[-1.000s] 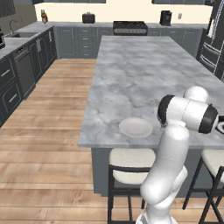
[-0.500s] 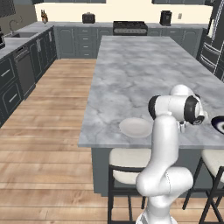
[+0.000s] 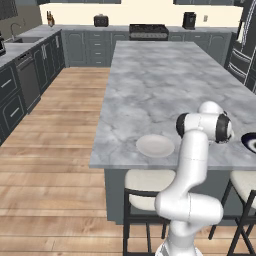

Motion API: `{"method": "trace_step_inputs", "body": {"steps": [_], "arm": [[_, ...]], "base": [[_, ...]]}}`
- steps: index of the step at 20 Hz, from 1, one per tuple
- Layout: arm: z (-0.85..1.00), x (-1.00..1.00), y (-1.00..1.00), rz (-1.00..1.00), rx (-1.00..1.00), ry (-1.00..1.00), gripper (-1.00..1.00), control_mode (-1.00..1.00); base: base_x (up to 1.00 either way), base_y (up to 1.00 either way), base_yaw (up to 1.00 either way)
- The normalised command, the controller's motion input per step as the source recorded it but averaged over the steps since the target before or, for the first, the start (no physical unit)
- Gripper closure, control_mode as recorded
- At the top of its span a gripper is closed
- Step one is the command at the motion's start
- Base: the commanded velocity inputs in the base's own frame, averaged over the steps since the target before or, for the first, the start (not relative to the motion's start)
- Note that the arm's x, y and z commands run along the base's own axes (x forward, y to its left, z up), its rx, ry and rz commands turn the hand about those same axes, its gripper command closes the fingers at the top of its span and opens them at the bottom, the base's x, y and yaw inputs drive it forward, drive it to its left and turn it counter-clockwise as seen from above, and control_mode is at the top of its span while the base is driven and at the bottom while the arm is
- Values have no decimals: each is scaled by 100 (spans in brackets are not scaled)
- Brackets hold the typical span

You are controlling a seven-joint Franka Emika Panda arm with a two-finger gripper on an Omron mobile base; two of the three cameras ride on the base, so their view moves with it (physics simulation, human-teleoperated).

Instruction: Retrieve the wine glasses from the counter and place one next to each plate.

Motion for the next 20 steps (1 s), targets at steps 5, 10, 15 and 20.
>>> {"method": "trace_step_inputs", "body": {"steps": [5,10,15,20], "arm": [[-19,26,0,1,0,-11,-100,-100],[-26,2,-2,4,0,-17,-100,-100],[-19,0,-6,3,0,-15,-100,-100],[-3,2,-27,-4,-4,0,-100,-100]], "base": [[0,0,0],[0,0,0],[0,0,0],[0,0,0]]}}
